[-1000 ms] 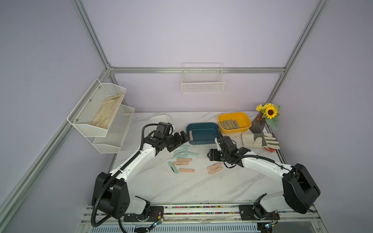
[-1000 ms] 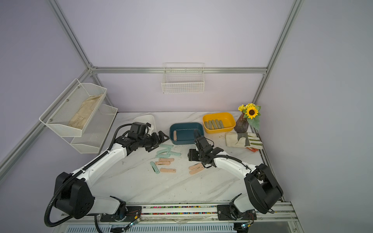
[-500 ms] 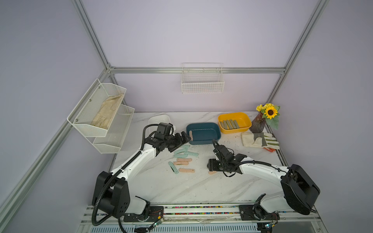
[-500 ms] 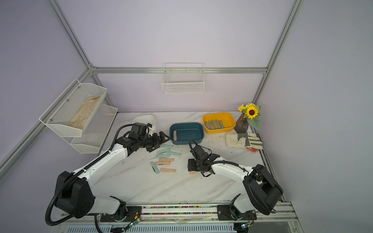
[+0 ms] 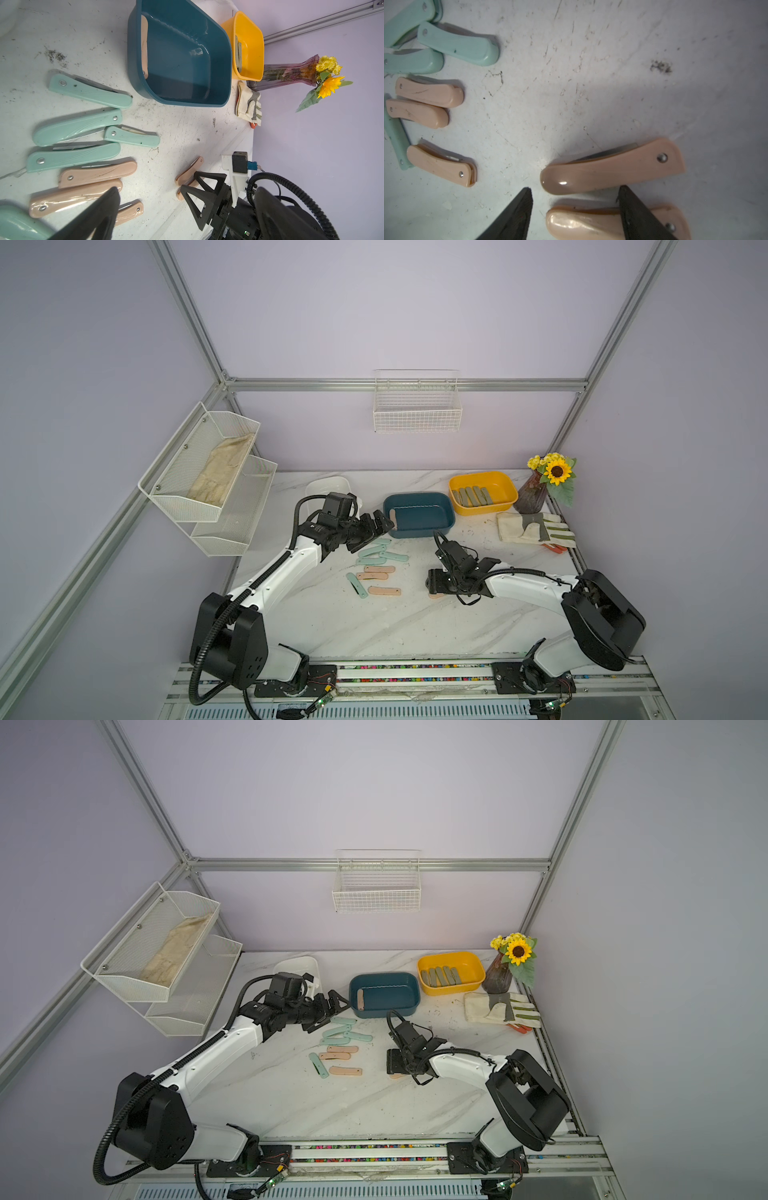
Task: Place the fruit knives into the storage box by color
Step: Pick up the fruit knife from the center of the board.
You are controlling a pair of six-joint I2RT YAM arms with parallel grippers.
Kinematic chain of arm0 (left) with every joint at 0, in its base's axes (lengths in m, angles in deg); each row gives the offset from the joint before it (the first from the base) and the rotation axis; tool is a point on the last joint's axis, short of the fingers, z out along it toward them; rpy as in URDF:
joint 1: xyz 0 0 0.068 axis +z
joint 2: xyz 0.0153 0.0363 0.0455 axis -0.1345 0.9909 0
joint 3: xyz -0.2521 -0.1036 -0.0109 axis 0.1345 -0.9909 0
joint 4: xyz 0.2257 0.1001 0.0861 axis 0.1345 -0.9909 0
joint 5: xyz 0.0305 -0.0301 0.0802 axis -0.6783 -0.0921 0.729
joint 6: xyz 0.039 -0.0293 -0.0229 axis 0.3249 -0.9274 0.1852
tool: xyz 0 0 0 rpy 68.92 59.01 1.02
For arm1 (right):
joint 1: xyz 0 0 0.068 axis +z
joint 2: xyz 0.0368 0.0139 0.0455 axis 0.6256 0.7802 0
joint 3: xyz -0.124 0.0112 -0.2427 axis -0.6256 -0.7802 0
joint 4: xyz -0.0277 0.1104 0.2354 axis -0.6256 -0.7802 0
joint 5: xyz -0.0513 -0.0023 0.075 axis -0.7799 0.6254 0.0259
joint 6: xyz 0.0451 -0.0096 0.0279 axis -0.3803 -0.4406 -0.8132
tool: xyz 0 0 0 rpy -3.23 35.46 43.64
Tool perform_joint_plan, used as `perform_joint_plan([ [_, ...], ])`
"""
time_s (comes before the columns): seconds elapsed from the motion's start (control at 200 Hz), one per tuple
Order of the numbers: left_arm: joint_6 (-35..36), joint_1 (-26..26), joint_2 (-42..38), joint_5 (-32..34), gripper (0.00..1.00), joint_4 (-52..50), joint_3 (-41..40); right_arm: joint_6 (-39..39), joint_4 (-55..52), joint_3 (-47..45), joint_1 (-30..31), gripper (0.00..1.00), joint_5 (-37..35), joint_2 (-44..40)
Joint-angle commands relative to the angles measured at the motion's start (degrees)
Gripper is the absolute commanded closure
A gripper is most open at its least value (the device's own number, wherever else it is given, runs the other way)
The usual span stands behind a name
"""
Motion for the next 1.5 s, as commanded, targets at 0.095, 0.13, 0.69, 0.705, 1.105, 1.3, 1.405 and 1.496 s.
perform_joint_plan([
  [0.095, 0.6, -0.3, -0.1, -0.9, 0.0, 2.1, -2.6, 0.5, 2.8, 3.7, 0.2, 0.31, 0.4, 5.0],
  [0.13, 0.6, -0.3, -0.2, -0.8, 0.0, 2.0, -2.6, 0.7, 3.1, 4.5, 0.2, 0.31, 0.4, 5.8],
  [0.69, 0.5, -0.3, -0.2, -0.8, 0.0, 1.8, -2.7, 4.4, 1.4, 13.8, 0.4, 0.33, -5.7, 15.9],
  [0.705, 0.5, -0.4, -0.1, -0.9, 0.0, 1.8, -2.8, 4.6, 1.1, 13.9, 0.5, 0.34, -6.1, 15.9],
  [1.105, 0.2, -0.3, -0.2, -0.6, 0.0, 1.7, -2.6, 5.9, -5.5, 11.8, 4.7, 0.37, -13.4, 12.3],
  [1.3, -0.1, -0.3, -0.1, -0.5, 0.0, 1.7, -2.5, 5.4, -6.5, 11.0, 6.5, 0.39, -15.7, 12.7],
  [1.405, -0.3, -0.3, -0.2, -0.4, 0.0, 1.7, -2.6, 5.3, -6.6, 11.3, 7.2, 0.42, -16.7, 13.8],
  [1.496, -0.3, -0.4, -0.3, -0.2, 0.0, 1.7, -2.8, 5.3, -7.0, 12.2, 7.8, 0.44, -18.2, 15.2],
])
